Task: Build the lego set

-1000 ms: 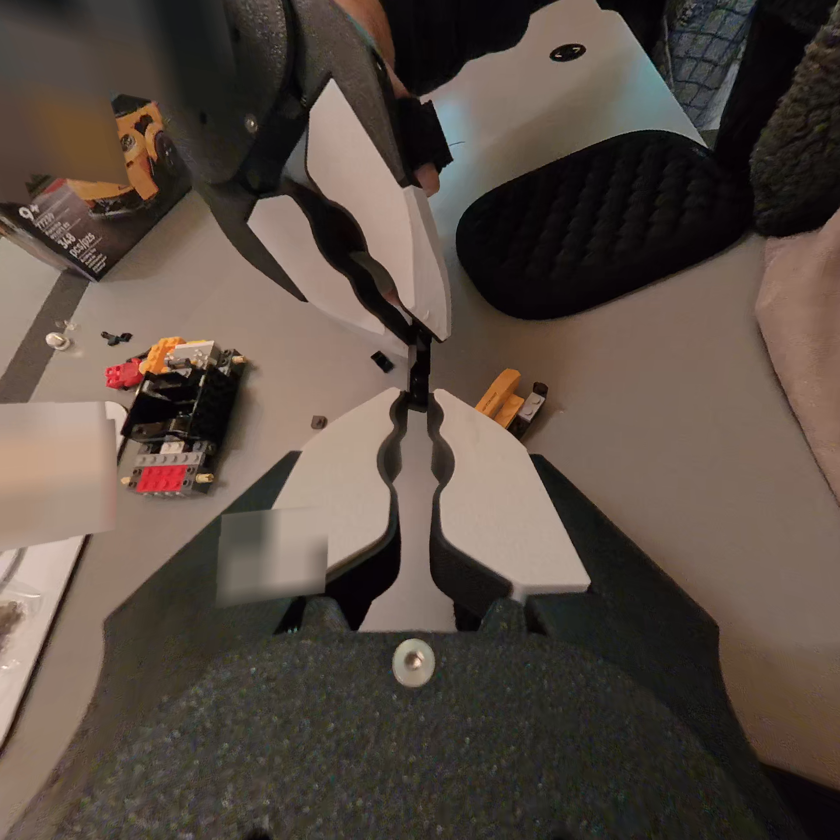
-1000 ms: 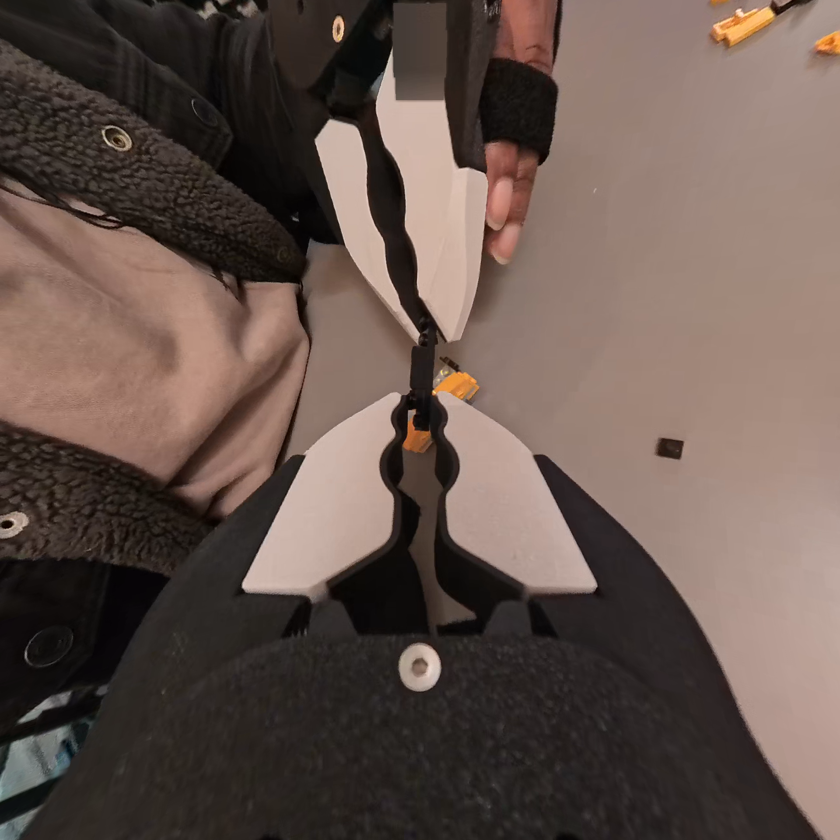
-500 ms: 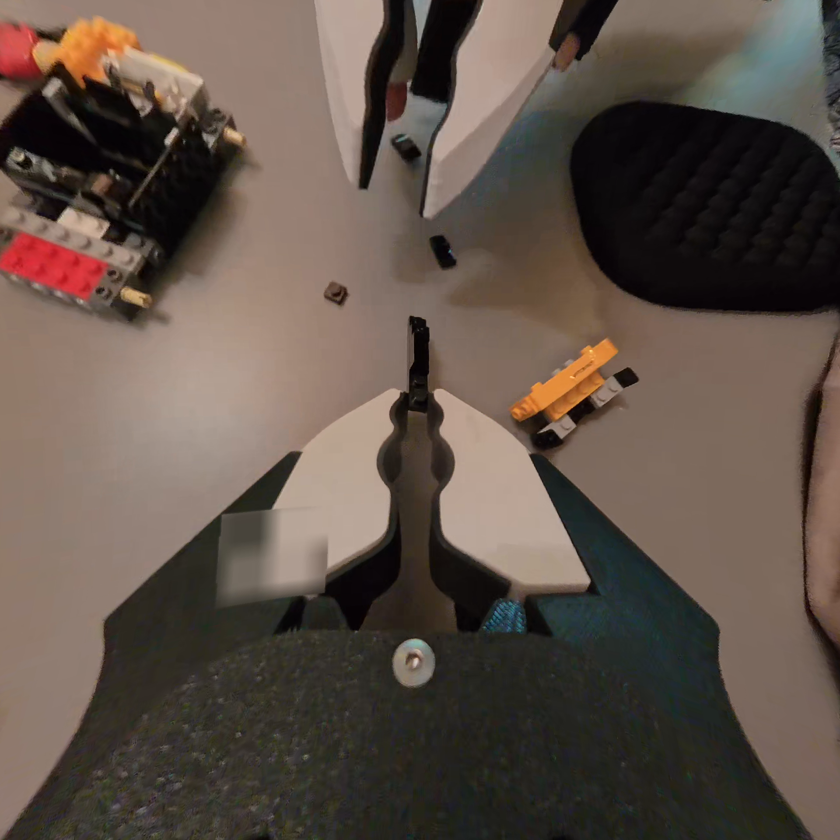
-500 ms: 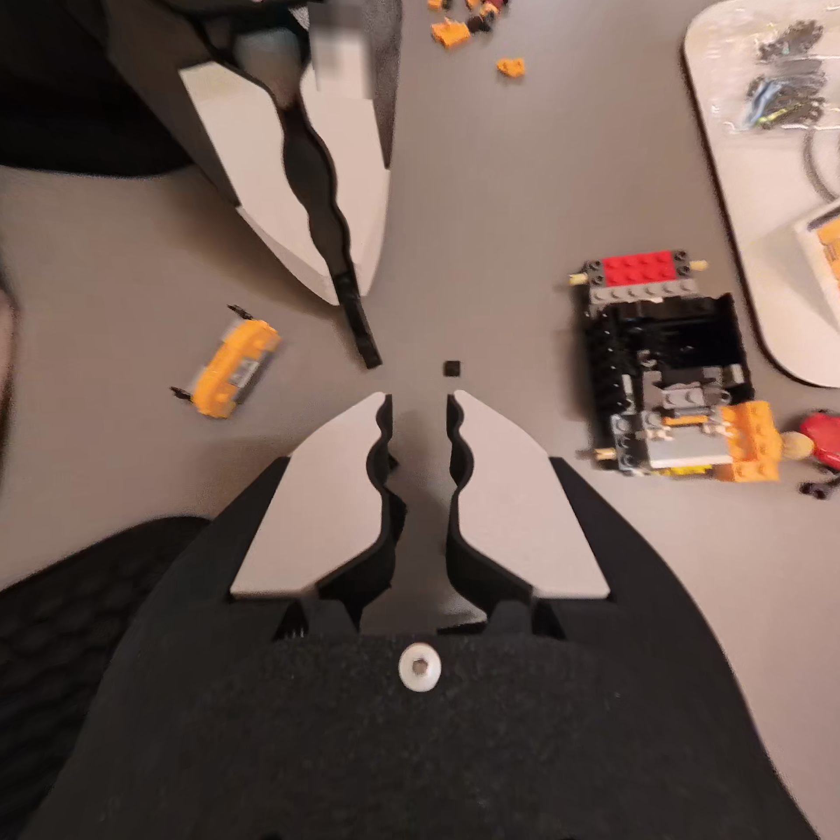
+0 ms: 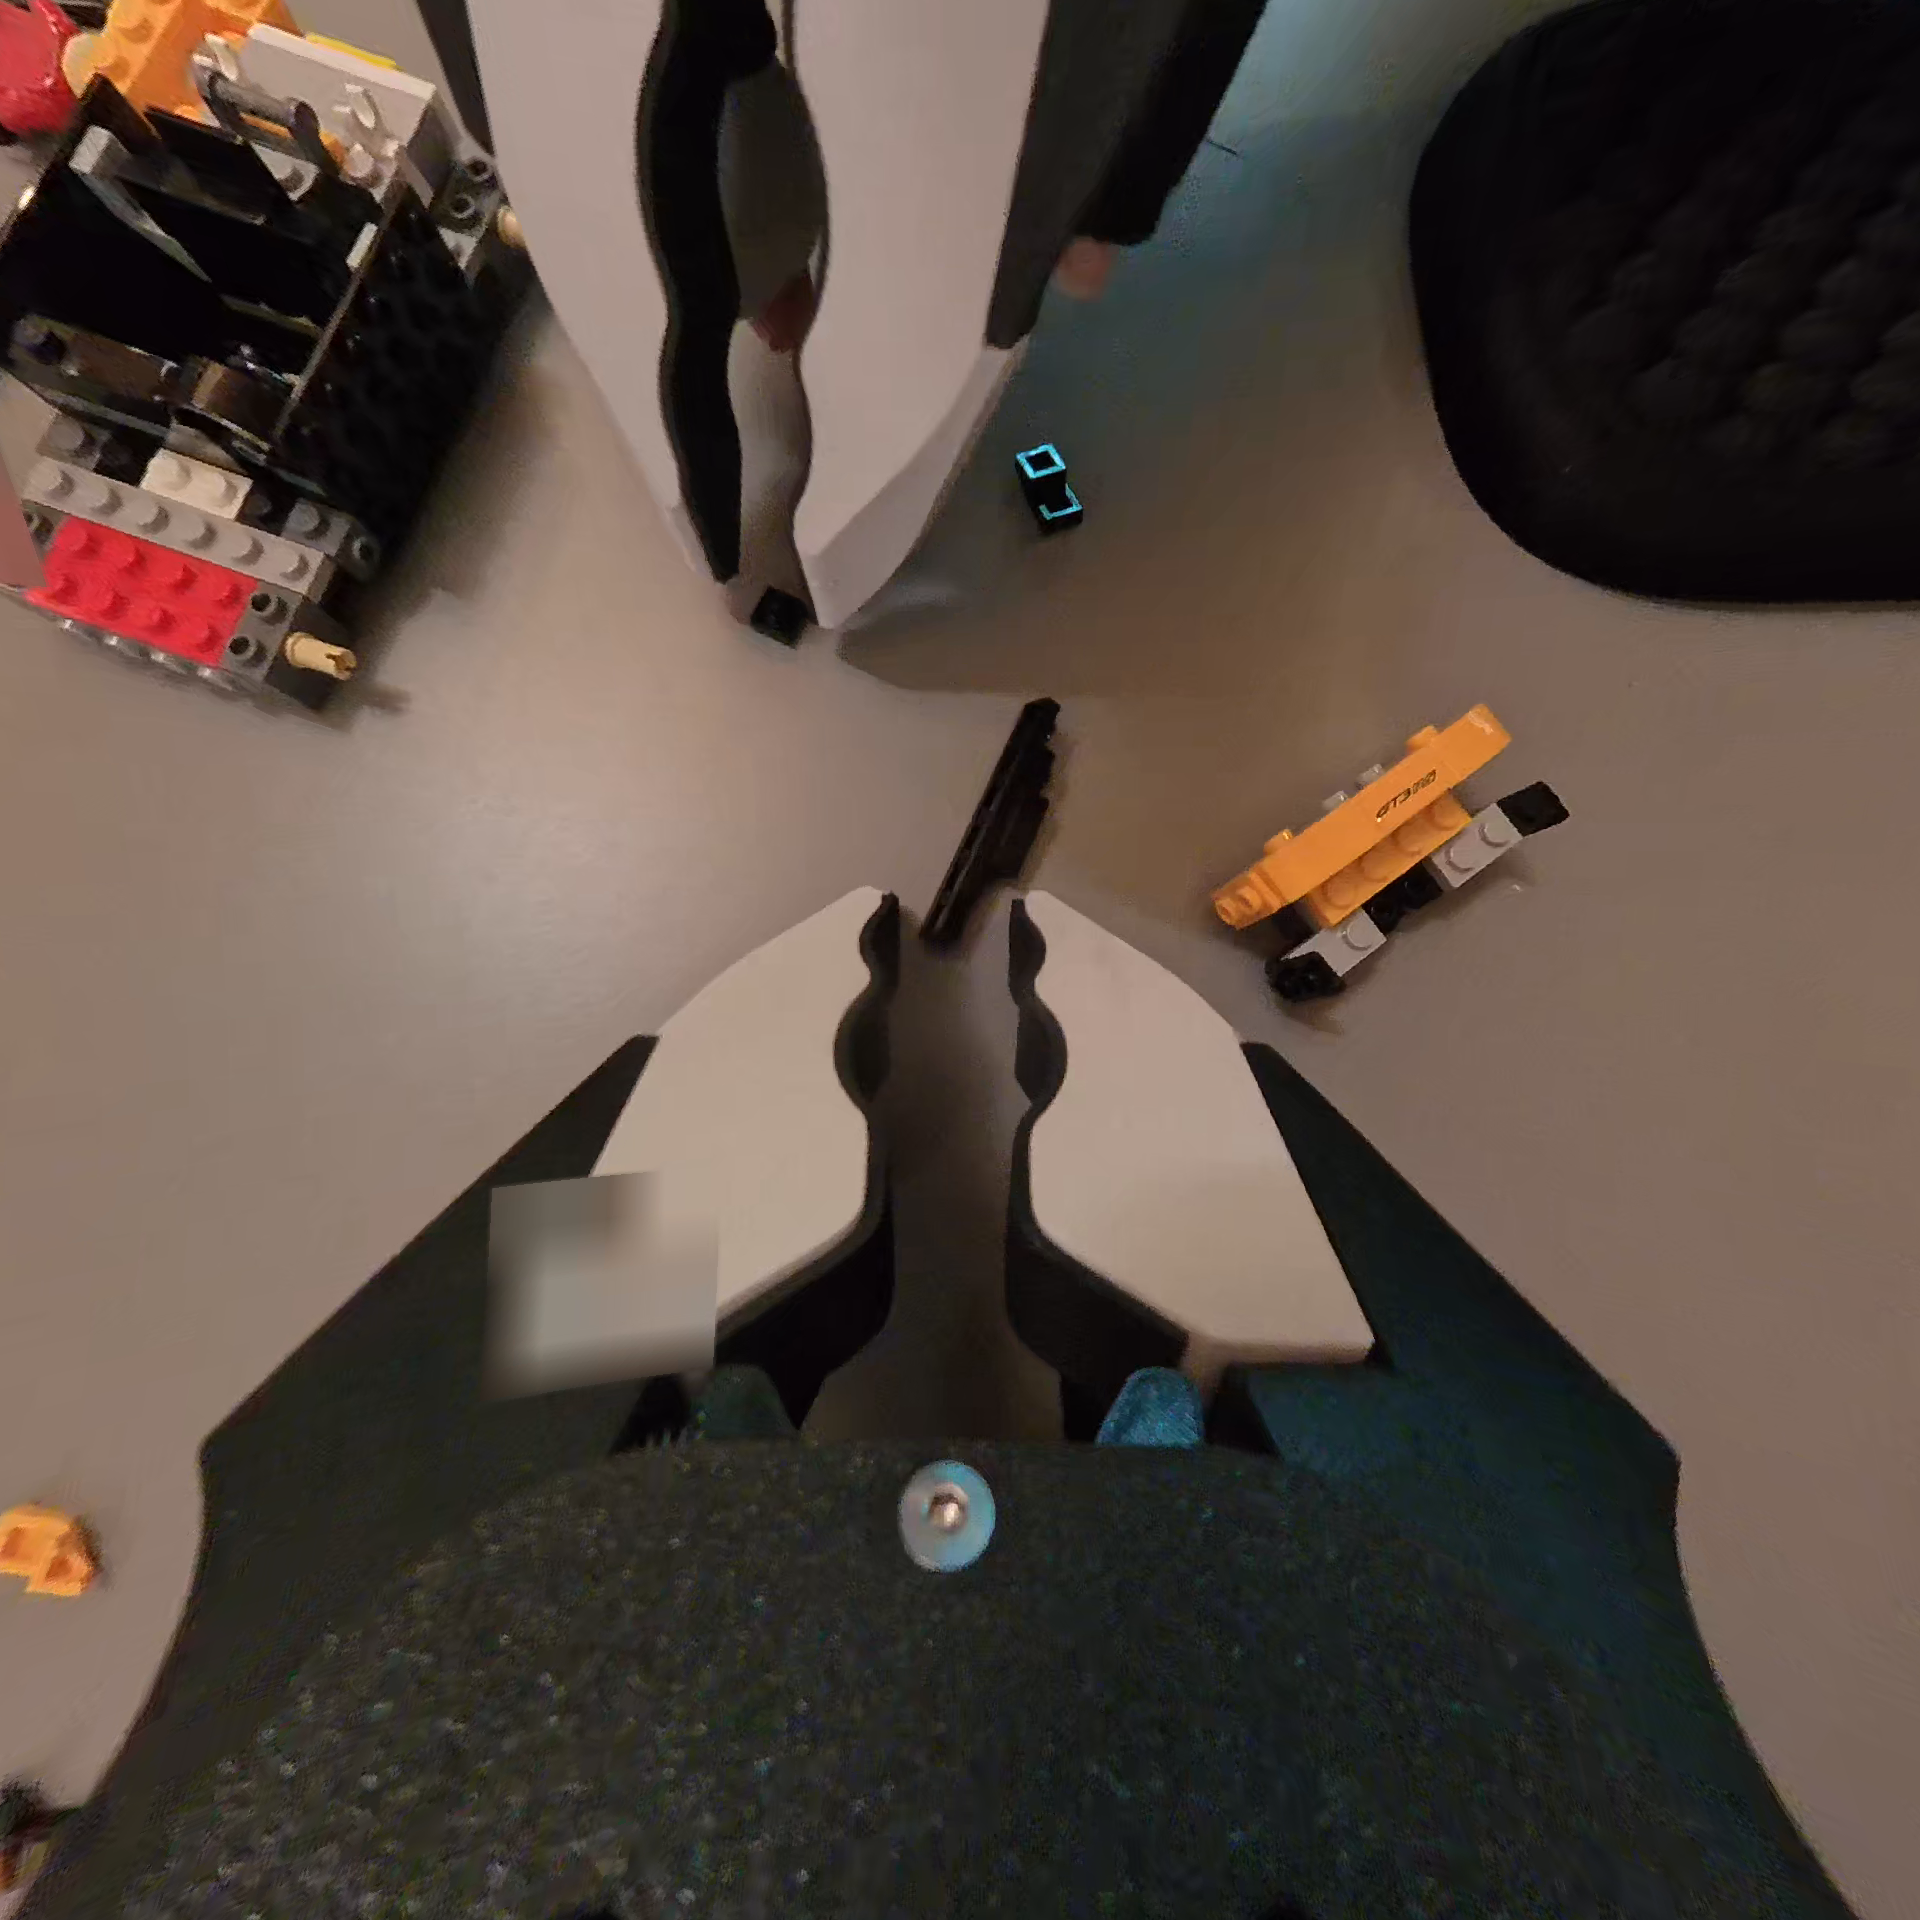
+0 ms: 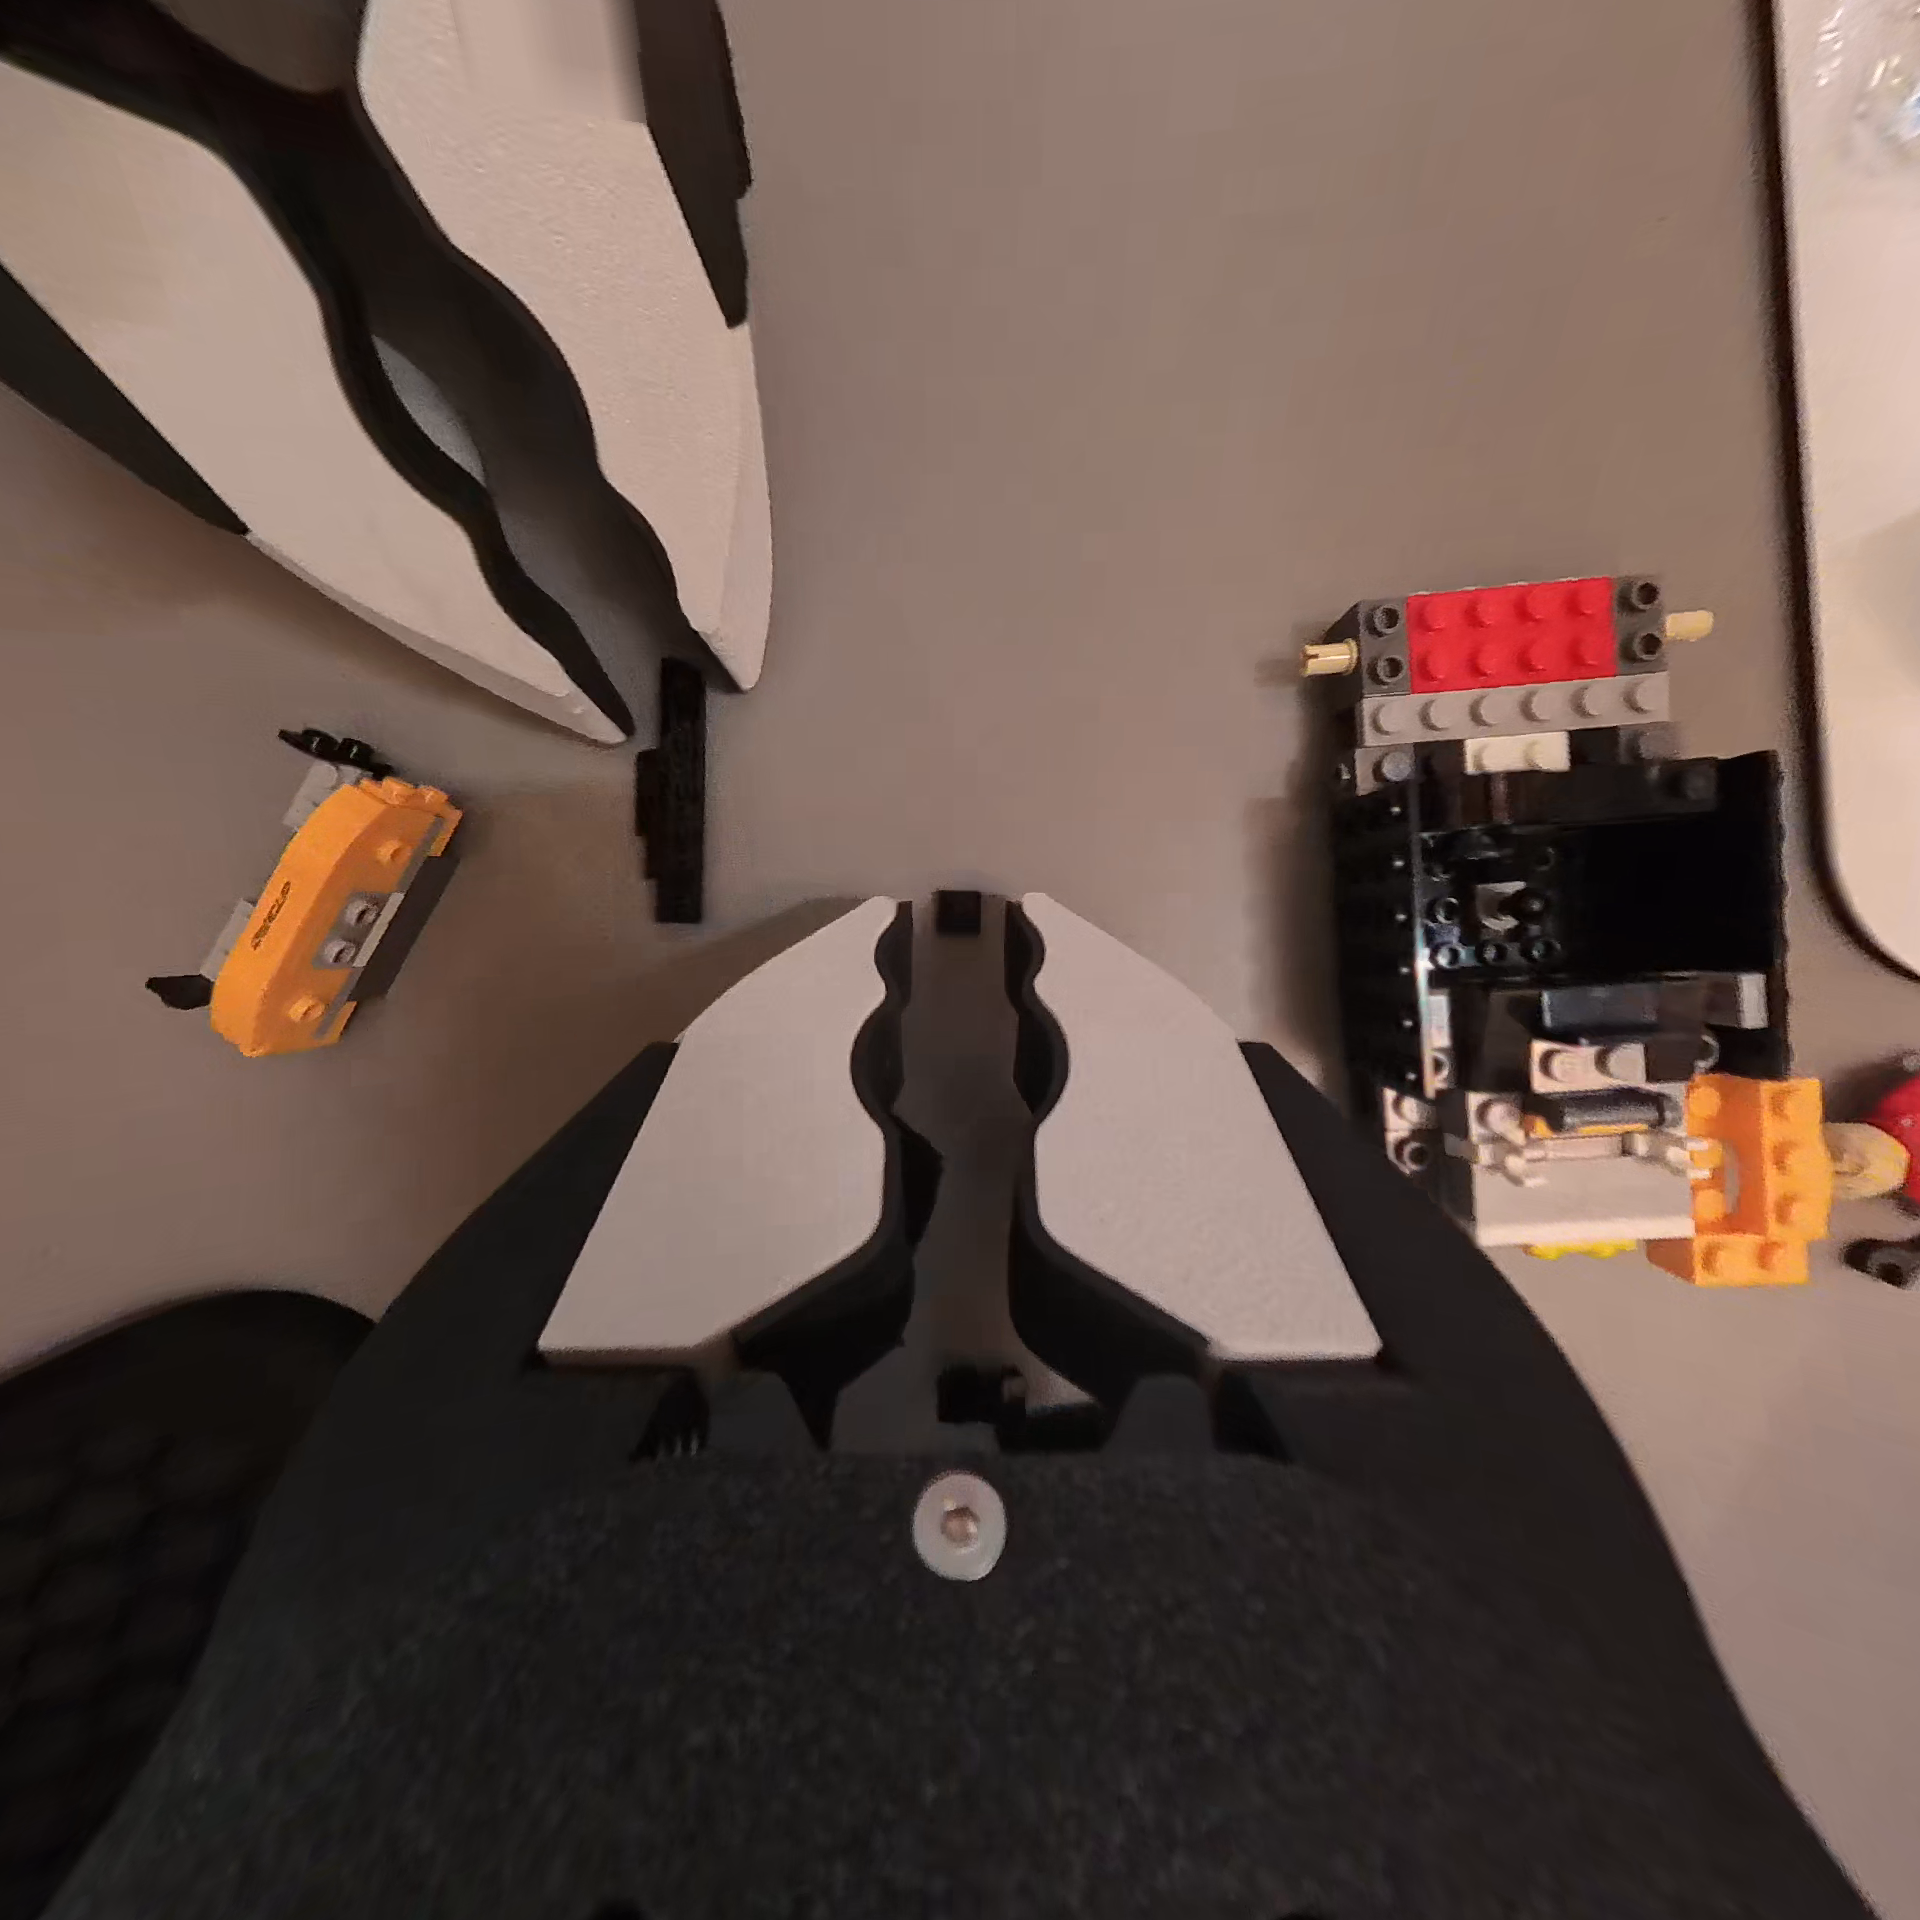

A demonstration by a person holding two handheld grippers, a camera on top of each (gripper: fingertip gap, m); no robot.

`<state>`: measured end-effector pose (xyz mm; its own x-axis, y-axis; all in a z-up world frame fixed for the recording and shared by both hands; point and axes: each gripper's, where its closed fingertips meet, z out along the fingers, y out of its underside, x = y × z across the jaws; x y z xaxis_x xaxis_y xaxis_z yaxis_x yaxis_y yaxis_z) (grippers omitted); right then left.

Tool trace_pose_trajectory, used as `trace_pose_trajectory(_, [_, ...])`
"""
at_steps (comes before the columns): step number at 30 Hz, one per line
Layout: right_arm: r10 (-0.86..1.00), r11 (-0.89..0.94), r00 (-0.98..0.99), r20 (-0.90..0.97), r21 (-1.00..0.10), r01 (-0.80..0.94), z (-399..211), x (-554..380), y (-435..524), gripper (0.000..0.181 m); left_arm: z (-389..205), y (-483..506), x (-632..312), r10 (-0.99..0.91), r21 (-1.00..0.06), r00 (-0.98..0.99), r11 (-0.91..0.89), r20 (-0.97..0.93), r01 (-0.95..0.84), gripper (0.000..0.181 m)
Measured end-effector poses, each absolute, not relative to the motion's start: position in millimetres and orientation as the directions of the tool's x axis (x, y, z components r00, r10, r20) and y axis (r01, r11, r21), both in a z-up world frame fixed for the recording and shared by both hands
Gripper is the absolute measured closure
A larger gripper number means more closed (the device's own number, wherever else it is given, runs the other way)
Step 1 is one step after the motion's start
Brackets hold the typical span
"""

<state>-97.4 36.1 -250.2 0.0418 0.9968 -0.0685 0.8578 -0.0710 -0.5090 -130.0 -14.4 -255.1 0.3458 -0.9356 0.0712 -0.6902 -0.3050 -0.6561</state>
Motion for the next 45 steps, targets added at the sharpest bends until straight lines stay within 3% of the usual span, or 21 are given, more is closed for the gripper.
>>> trace_pose_trajectory(11, [0.997, -0.032, -0.007, -0.082, -0.471, 0.882, -256, -99, 32, 0.174, -256, -12, -135, -0.949, -0.652, 0.316, -0.246, 0.01, -0.717, 0.172])
trace_pose_trajectory(16, [0.996, -0.008, -0.039, -0.085, -0.491, 0.871, -253, -99, 21, 0.174, -254, -9, -132, -0.938, -0.669, 0.336, -0.304, 0.085, -0.678, 0.176])
trace_pose_trajectory(19, [0.993, 0.01, -0.07, -0.097, -0.521, 0.853, -245, -99, 12, 0.174, -251, -13, -128, -0.903, -0.644, 0.347, -0.424, 0.252, -0.636, 0.176])
trace_pose_trajectory(22, [0.988, 0.046, -0.121, -0.099, -0.557, 0.829, -235, -98, 3, 0.174, -248, -25, -125, -0.794, -0.531, 0.324, -0.591, 0.514, -0.607, 0.176])
trace_pose_trajectory(26, [0.978, 0.115, -0.197, -0.074, -0.596, 0.795, -226, -101, -11, 0.174, -247, -21, -124, -0.691, -0.422, 0.33, -0.679, 0.643, -0.6, 0.177])
trace_pose_trajectory(32, [0.971, 0.206, -0.24, 0.009, -0.544, 0.813, -241, -110, -12, 0.174, -249, -19, -125, -0.704, -0.415, 0.343, -0.667, 0.622, -0.619, 0.176])
trace_pose_trajectory(38, [0.969, 0.183, -0.243, -0.048, -0.521, 0.834, -247, -114, -8, 0.174, -247, -18, -133, -0.798, -0.494, 0.336, -0.582, 0.5, -0.646, 0.158])
trace_pose_trajectory(45, [0.953, 0.047, -0.19, -0.238, -0.502, 0.863, -248, -115, -7, 0.174, -252, -22, -126, -0.902, -0.59, 0.304, -0.431, 0.307, -0.683, 0.166])
